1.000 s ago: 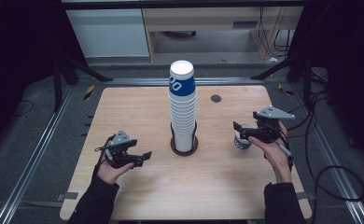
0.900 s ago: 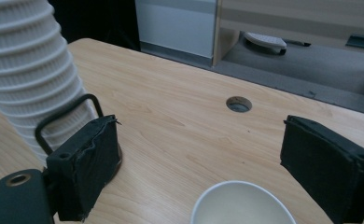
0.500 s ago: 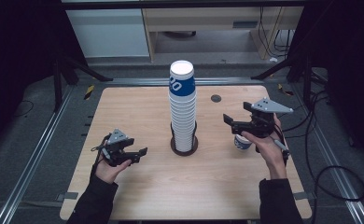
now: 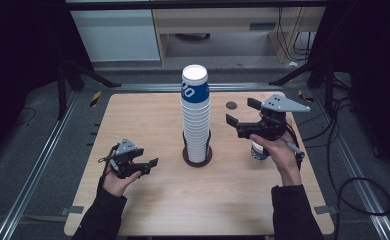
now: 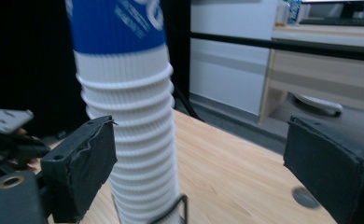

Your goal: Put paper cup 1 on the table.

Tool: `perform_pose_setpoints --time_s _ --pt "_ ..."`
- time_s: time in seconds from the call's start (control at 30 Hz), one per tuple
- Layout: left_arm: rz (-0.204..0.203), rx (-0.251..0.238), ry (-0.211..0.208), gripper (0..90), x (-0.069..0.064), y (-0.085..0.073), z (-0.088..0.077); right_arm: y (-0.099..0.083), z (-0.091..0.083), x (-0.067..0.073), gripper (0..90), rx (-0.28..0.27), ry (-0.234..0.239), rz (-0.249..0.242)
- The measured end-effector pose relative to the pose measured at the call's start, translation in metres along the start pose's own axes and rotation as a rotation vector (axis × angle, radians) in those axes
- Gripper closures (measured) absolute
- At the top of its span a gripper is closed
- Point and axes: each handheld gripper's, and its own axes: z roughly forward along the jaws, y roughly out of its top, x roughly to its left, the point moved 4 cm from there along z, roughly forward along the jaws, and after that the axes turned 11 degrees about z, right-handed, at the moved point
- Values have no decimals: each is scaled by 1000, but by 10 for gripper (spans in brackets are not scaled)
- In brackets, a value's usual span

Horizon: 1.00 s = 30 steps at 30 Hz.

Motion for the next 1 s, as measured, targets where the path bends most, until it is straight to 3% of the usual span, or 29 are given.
perform_pose_setpoints --time_s 0.13,0.53,0.77,1.0 --pt "-1 -7 -3 256 -1 0 0 7 7 12 75 -20 51 13" --pt "-15 -18 -21 239 -1 0 0 20 38 42 52 -25 111 -14" --pt "-1 -18 -30 224 -3 0 0 32 65 54 52 -29 124 -5" --pt "2 -20 -36 220 -4 0 1 35 90 59 62 -19 103 -8"
